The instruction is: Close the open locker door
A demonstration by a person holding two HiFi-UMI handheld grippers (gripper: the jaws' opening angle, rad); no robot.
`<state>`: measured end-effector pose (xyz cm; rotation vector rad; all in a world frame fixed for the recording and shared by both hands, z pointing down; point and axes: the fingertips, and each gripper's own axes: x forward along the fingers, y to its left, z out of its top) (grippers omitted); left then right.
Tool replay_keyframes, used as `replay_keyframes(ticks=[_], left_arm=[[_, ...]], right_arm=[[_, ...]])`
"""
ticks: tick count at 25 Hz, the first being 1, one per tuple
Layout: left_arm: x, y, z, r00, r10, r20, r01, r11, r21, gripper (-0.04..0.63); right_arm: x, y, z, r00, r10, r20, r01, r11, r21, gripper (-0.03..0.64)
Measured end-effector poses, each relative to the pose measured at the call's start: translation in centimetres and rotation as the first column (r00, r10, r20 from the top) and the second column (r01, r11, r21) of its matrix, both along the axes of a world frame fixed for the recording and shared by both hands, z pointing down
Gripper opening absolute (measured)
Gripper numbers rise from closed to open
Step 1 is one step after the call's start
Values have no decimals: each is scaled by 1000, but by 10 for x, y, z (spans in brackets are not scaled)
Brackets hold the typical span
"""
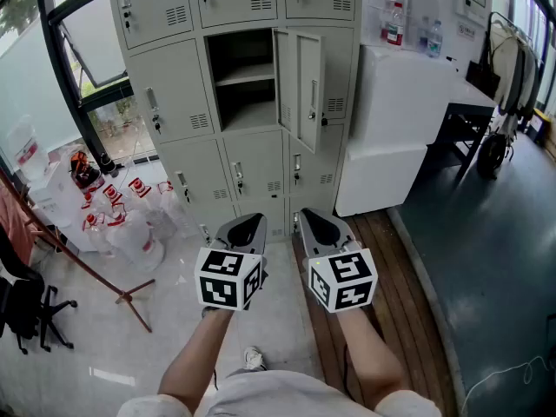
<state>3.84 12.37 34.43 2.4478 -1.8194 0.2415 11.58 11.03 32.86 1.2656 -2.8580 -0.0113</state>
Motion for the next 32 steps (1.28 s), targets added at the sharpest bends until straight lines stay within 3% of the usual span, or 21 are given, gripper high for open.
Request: replay_keyframes(ticks=[13,32], left_arm=[[12,-17,11,1000,11,-11,-12,1000,-13,6],[-54,-147,10,993,90,-73,-91,996,-13,6]], right_arm=[[10,-16,14,1000,-2,-3,2,1000,-22,5],[-53,-134,16,995,80,-61,-82,996,-37,6]])
